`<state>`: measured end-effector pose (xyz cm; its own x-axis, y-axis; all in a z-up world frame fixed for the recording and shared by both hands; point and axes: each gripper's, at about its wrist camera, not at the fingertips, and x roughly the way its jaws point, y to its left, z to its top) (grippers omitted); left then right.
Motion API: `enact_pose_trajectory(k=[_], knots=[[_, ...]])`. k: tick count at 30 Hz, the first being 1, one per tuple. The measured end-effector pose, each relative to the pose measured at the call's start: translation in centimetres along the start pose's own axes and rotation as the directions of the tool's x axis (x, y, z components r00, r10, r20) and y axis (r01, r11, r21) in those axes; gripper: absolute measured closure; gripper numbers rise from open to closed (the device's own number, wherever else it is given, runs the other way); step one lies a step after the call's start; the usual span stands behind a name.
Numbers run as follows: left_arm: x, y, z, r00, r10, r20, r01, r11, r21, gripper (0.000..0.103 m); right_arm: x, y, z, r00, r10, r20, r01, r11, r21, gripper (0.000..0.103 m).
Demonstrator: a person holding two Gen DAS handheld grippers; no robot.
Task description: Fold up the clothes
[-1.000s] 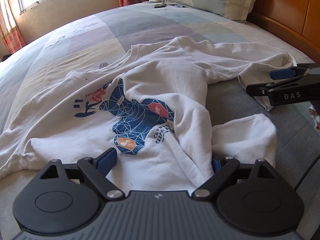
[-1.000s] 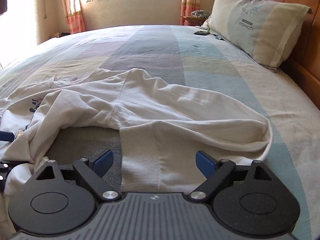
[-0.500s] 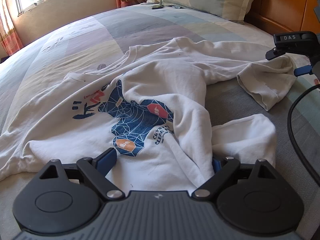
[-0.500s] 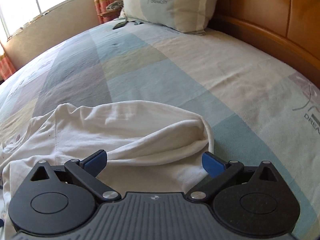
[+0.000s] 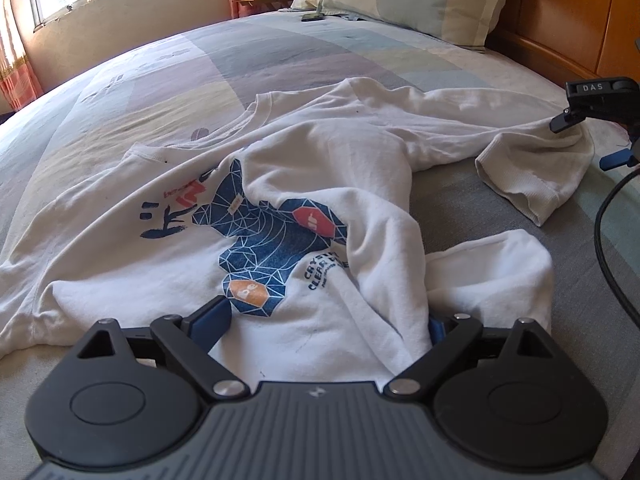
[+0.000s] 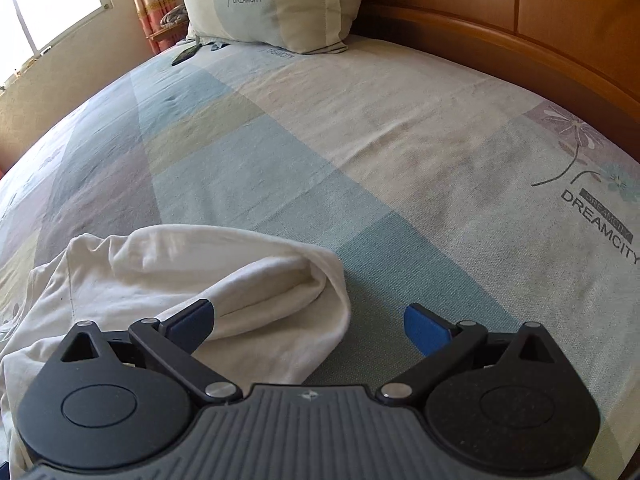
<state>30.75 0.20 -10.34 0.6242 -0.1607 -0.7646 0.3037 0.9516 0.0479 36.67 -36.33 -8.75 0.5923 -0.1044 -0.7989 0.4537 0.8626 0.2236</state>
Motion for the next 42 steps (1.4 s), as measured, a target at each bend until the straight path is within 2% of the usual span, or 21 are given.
enact_pose_trajectory(k=[3, 7, 11, 14, 17, 19, 20, 23, 25, 28, 30, 32, 33, 35, 37, 40, 42], knots=[[0.0, 0.0, 0.0, 1.000, 0.000, -0.002, 0.000, 1.000, -0.002, 0.010, 1.9, 0.0, 0.5, 0.999, -0.040, -0.023, 0.040, 0.999, 0.037, 0.000], [0.1, 0.1, 0.1, 1.000, -0.001, -0.004, 0.001, 1.000, -0.002, 0.010, 3.5, 2.0, 0.3, 0.992, -0.127, -0.021, 0.125, 0.988, -0.092, 0.000], [0.0, 0.2, 0.0, 1.000, -0.004, -0.005, 0.004, 1.000, 0.002, 0.010, 3.8, 2.0, 0.3, 0.992, -0.125, -0.020, 0.119, 0.979, -0.168, 0.000], [0.1, 0.4, 0.0, 1.000, -0.008, -0.005, 0.008, 1.000, 0.001, 0.010, 3.6, 1.1, 0.9, 0.990, -0.132, -0.047, 0.112, 0.948, -0.297, 0.000], [0.3, 0.3, 0.2, 1.000, -0.005, -0.008, 0.005, 1.000, 0.007, 0.010, 3.1, -0.7, 2.3, 0.978, -0.201, -0.053, 0.166, 0.908, -0.385, 0.000], [0.3, 0.3, 0.2, 1.000, -0.002, -0.010, 0.002, 1.000, 0.012, 0.010, 2.9, -1.9, 3.4, 0.959, -0.282, -0.003, 0.251, 0.857, -0.450, 0.000], [0.3, 0.3, 0.2, 1.000, -0.001, -0.011, 0.002, 1.000, 0.013, 0.010, 2.8, -2.3, 4.0, 0.954, -0.298, 0.013, 0.271, 0.845, -0.460, 0.000], [0.3, 0.2, 0.3, 1.000, 0.004, -0.016, -0.004, 1.000, 0.015, 0.010, 2.6, -3.2, 5.7, 0.943, -0.326, 0.062, 0.316, 0.826, -0.467, 0.000], [0.3, 0.2, 0.3, 1.000, 0.010, -0.018, -0.009, 1.000, 0.018, 0.010, 2.1, -2.5, 5.9, 0.937, -0.318, 0.145, 0.347, 0.802, -0.485, 0.000], [0.4, 0.0, 0.5, 1.000, 0.013, -0.022, -0.013, 1.000, 0.019, 0.010, 1.9, -1.2, 5.2, 0.948, -0.282, 0.151, 0.319, 0.801, -0.506, 0.000], [0.4, 0.0, 0.5, 1.000, 0.017, -0.023, -0.016, 1.000, 0.021, 0.010, 2.3, -1.2, 5.1, 0.970, -0.227, 0.090, 0.242, 0.848, -0.472, 0.000], [0.4, -0.1, 0.4, 1.000, 0.021, -0.023, -0.020, 1.000, 0.023, 0.010, 3.3, -1.8, 5.3, 0.981, -0.191, 0.019, 0.184, 0.907, -0.380, 0.000], [0.4, -0.1, 0.4, 1.000, 0.020, -0.023, -0.019, 1.000, 0.022, 0.010, 3.8, -2.3, 5.3, 0.985, -0.172, -0.010, 0.159, 0.930, -0.332, 0.000], [0.3, 0.0, 0.4, 1.000, 0.018, -0.022, -0.018, 1.000, 0.020, 0.010, 5.0, -3.0, 5.0, 0.979, -0.171, -0.106, 0.134, 0.947, -0.291, 0.000], [0.4, 0.1, 0.4, 1.000, 0.014, -0.021, -0.014, 1.000, 0.018, 0.010, 4.8, -3.2, 4.5, 0.979, -0.172, -0.112, 0.123, 0.928, -0.352, 0.000], [0.4, 0.1, 0.4, 1.000, 0.013, -0.020, -0.013, 1.000, 0.018, 0.010, 3.8, -3.9, 4.6, 0.966, -0.220, -0.138, 0.132, 0.873, -0.470, 0.000], [0.4, 0.0, 0.4, 1.000, 0.015, -0.020, -0.015, 1.000, 0.021, 0.010, 3.3, -4.7, 5.1, 0.956, -0.266, -0.125, 0.158, 0.823, -0.545, 0.000]])
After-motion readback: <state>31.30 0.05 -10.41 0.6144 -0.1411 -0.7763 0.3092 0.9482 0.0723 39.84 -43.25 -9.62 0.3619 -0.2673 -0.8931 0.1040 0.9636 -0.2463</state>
